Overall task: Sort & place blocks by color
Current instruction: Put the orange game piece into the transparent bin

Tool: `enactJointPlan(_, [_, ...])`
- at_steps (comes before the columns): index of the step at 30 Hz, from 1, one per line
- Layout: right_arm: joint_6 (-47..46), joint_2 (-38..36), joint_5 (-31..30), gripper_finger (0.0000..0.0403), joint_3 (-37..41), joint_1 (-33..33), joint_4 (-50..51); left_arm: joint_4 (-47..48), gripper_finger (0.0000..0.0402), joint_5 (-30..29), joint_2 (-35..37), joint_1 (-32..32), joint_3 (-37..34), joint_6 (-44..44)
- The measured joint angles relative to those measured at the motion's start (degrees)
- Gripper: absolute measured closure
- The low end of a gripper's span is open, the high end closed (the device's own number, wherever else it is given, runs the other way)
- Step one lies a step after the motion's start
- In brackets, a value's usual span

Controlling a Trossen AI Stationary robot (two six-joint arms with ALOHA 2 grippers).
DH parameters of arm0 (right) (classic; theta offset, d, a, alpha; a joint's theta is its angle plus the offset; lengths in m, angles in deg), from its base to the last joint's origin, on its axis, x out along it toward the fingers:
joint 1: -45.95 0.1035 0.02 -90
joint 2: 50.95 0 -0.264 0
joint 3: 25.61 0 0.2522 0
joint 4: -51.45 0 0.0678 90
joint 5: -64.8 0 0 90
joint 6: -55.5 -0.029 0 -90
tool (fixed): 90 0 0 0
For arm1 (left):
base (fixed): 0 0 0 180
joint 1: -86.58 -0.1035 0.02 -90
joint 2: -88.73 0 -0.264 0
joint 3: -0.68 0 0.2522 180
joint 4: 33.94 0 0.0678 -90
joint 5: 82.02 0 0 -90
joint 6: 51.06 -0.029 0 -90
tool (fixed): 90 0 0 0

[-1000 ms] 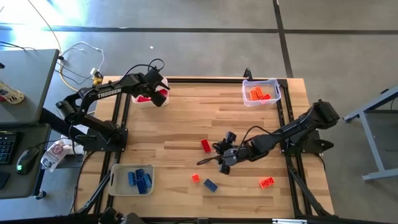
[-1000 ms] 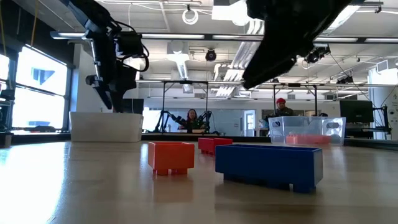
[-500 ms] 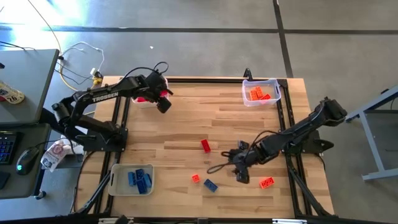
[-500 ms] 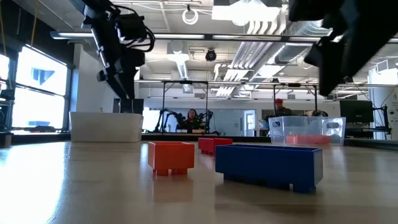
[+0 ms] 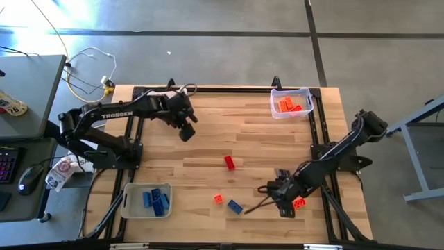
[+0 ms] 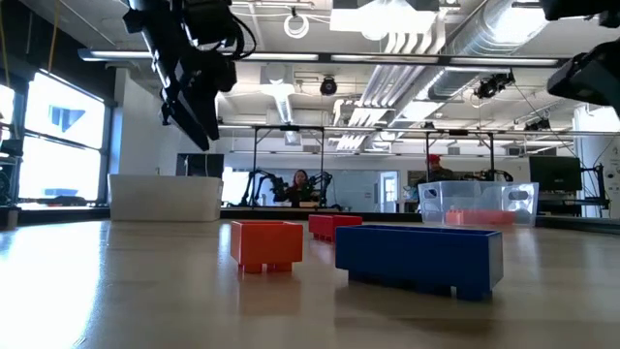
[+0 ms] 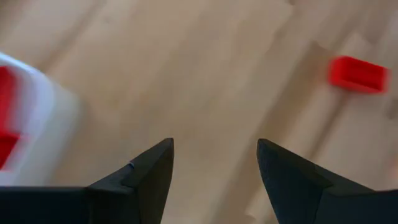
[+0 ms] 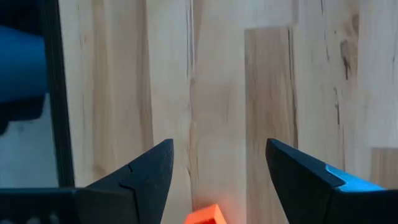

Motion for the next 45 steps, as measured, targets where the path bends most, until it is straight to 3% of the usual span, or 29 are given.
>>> enactJointPlan(6, [0.0,0.0,-0.9,0.0162,0.0,4.0,3.4,-0.5,0.0187,4.8,0.0,6.1,0.0,3.2])
enactJointPlan(16, [0.5,0.8,-0.9,0.0162,0.0,10.7,7.3,-8.1,0.0188,4.6,0.0,15.6,0.0,9.9])
enactJointPlan(23, [0.5,5.2,-0.8,0.0162,0.0,14.3,8.1,-15.0,0.0187,4.6,0.0,20.5,0.0,10.4])
enactJointPlan(39, [2.0,14.0,1.3,0.0166,0.0,15.6,10.0,-17.6,0.0188,4.5,-0.1,21.8,0.0,10.4])
enactJointPlan(45, [-0.5,15.3,4.8,0.0221,-0.2,15.2,9.3,-17.6,0.0188,4.5,-0.1,21.8,0.0,10.4])
